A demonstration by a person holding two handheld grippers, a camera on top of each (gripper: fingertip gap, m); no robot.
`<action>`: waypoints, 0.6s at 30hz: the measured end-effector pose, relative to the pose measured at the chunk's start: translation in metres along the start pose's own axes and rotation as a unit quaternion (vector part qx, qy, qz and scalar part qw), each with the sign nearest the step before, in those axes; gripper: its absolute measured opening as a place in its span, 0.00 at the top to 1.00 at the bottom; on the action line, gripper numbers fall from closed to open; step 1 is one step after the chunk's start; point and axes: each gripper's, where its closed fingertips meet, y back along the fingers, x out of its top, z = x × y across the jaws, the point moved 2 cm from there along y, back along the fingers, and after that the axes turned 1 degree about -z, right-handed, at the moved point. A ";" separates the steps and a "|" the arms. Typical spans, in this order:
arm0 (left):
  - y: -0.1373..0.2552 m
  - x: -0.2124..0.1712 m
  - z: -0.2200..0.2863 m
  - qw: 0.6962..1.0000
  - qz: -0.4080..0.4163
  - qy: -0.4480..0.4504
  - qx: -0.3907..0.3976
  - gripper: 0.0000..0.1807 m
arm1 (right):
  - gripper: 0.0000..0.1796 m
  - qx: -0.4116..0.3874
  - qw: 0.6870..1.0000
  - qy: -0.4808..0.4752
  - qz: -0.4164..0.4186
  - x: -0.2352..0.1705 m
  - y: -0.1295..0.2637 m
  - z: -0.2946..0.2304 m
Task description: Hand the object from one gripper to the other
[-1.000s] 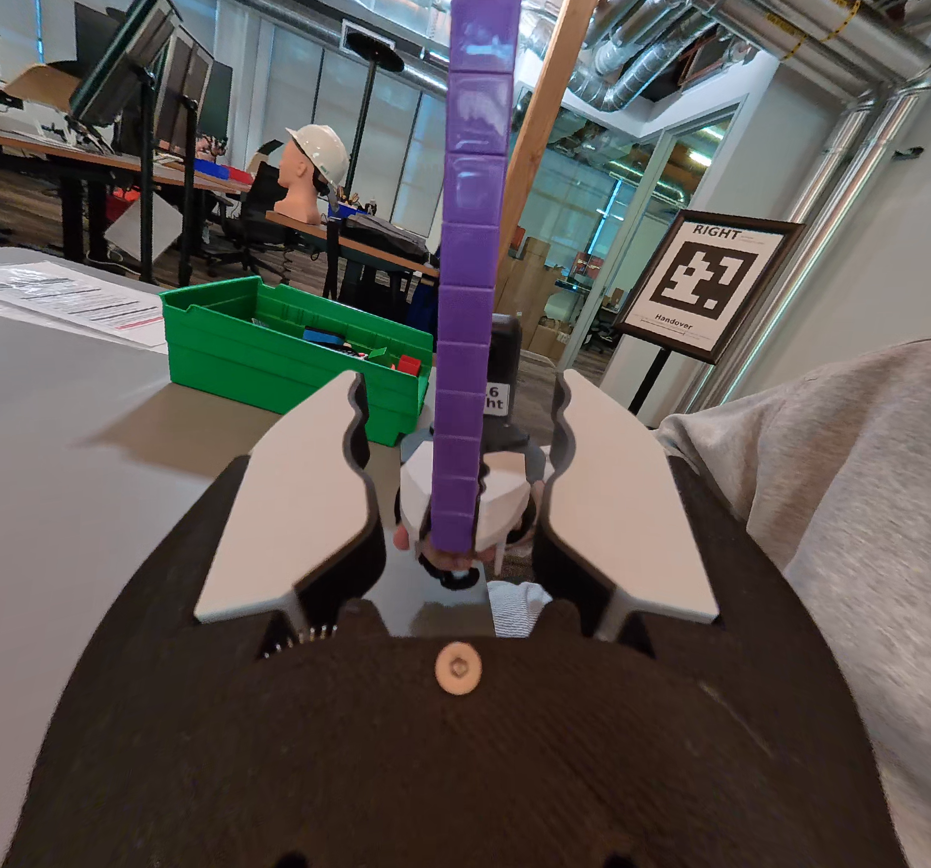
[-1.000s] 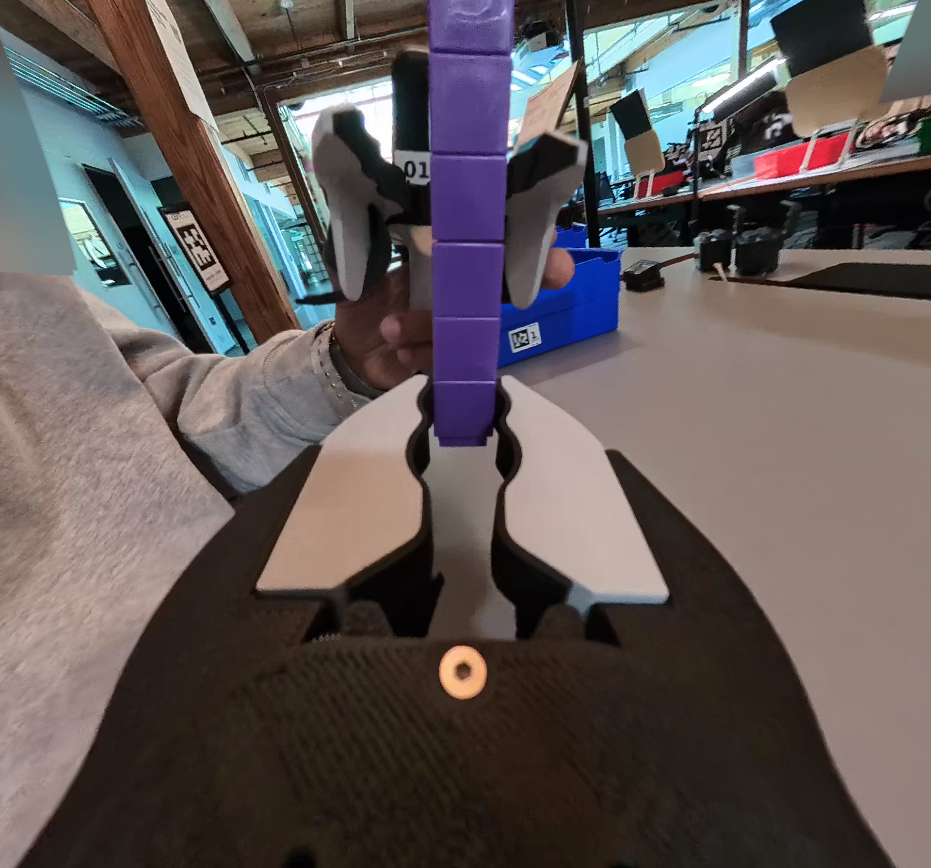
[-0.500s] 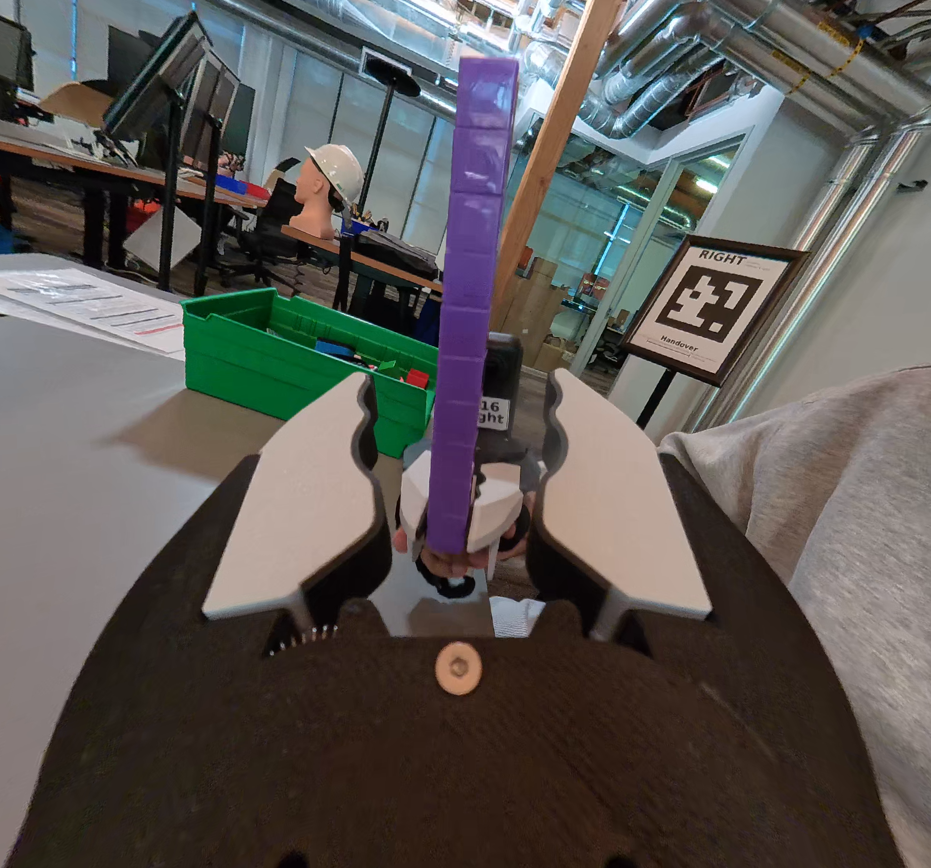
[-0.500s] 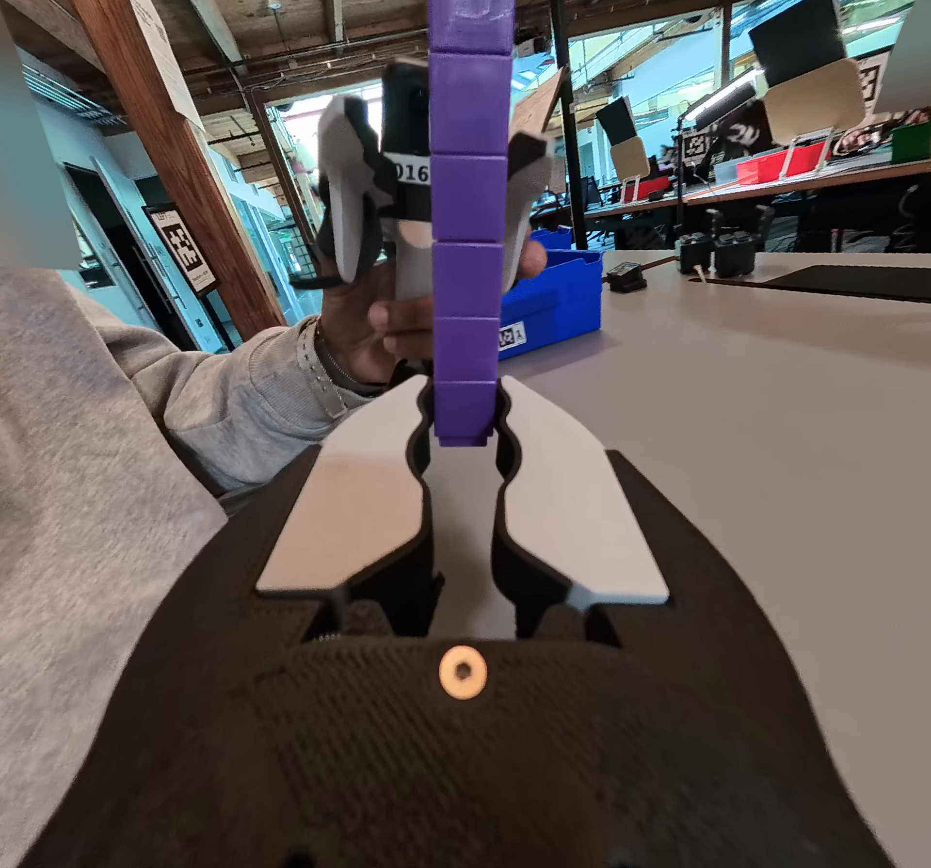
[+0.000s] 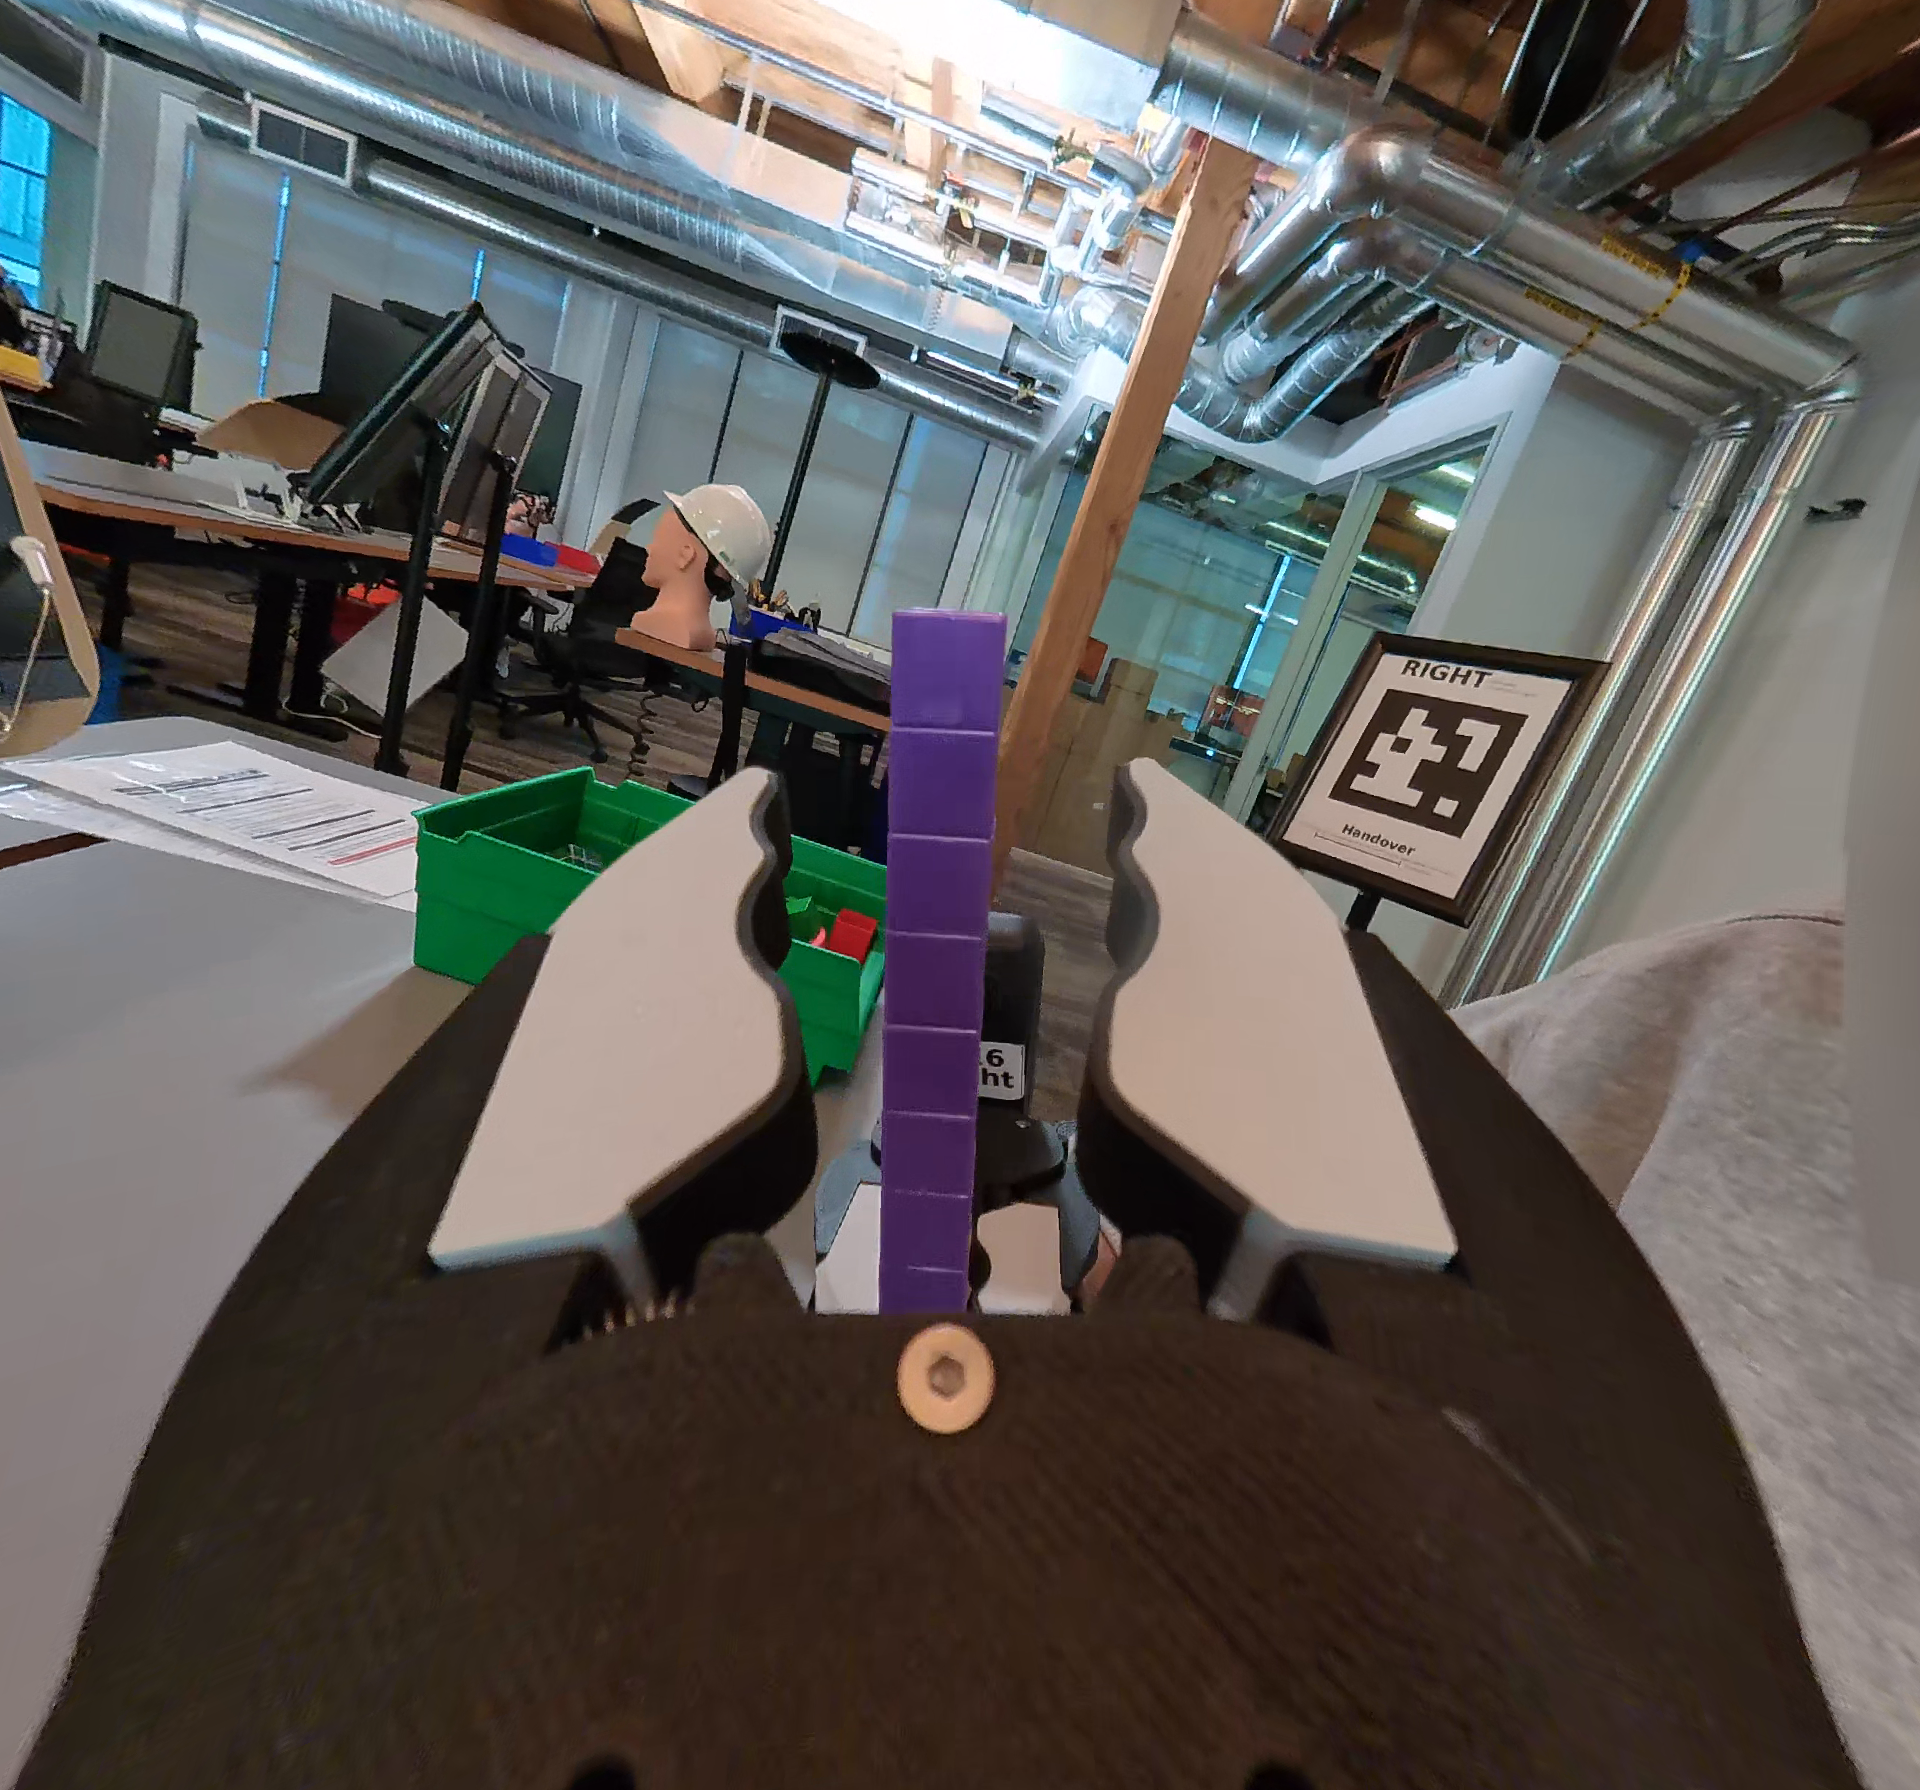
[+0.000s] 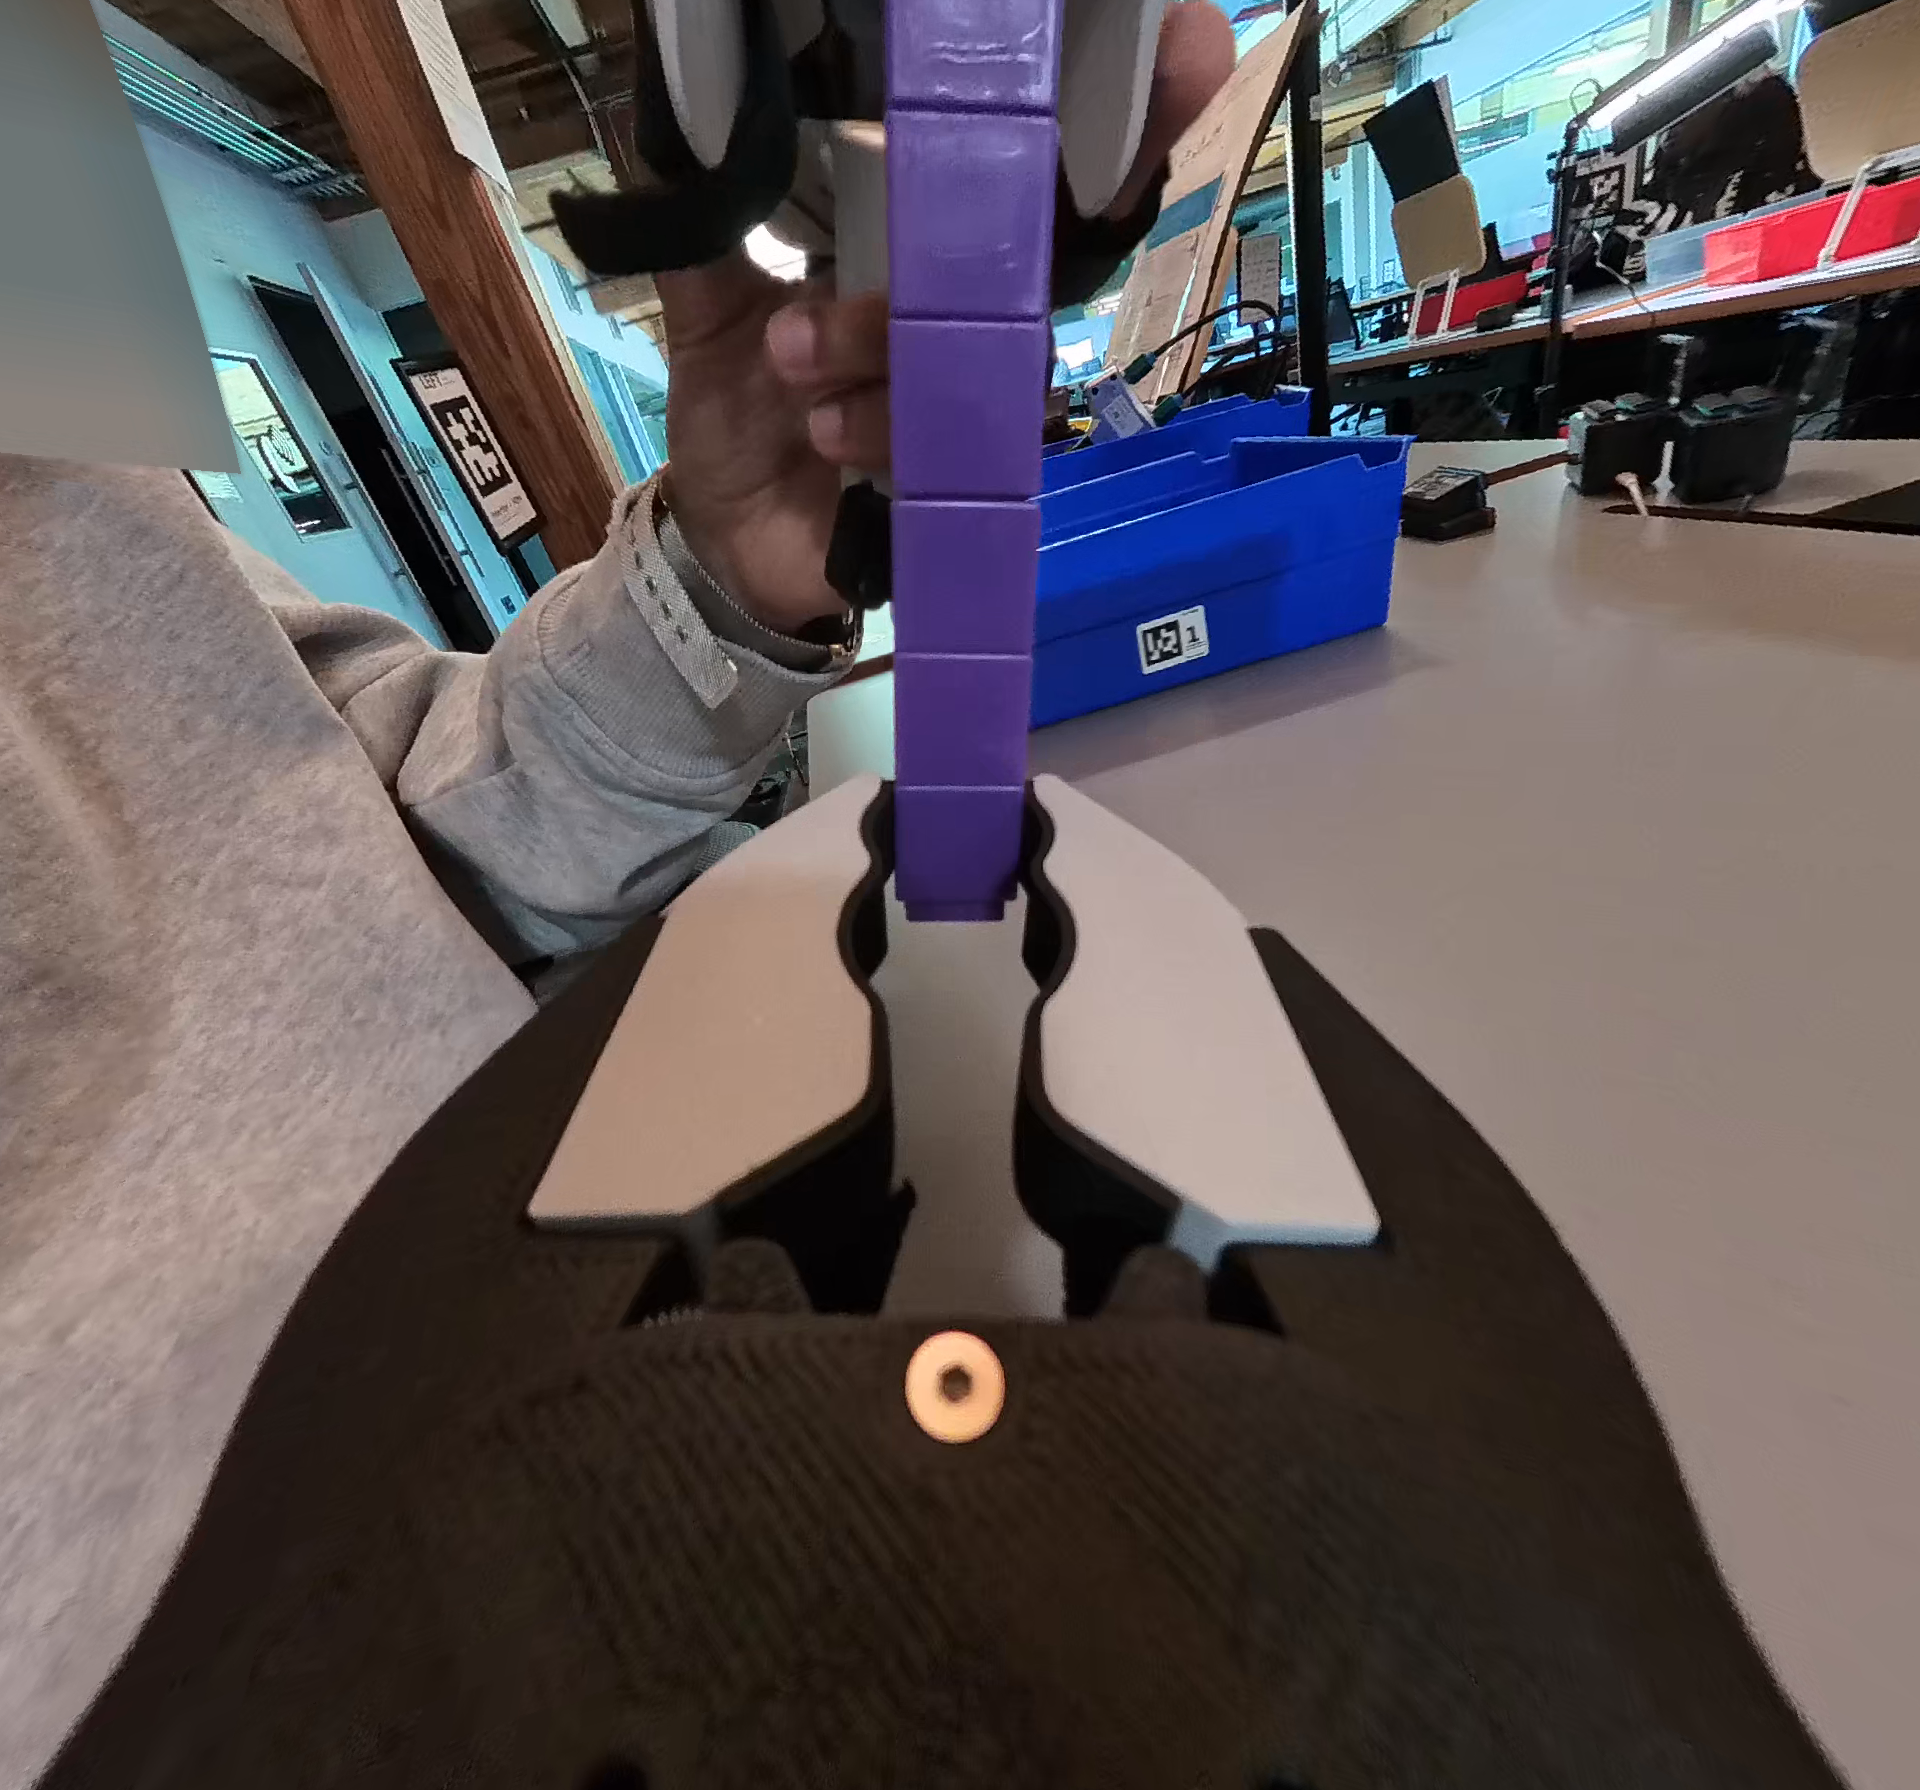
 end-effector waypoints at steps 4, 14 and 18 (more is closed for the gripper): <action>-0.002 0.001 0.003 1.000 0.001 0.005 -0.002 0.68 | 0.88 0.004 1.000 0.016 -0.018 -0.004 -0.005 -0.005; -0.004 0.006 0.020 0.999 -0.016 -0.036 -0.017 0.87 | 0.87 0.011 0.999 0.029 -0.036 -0.009 -0.011 -0.013; -0.005 0.003 0.020 0.998 -0.031 -0.063 -0.004 0.87 | 0.77 0.002 0.999 0.021 -0.036 -0.009 -0.011 -0.010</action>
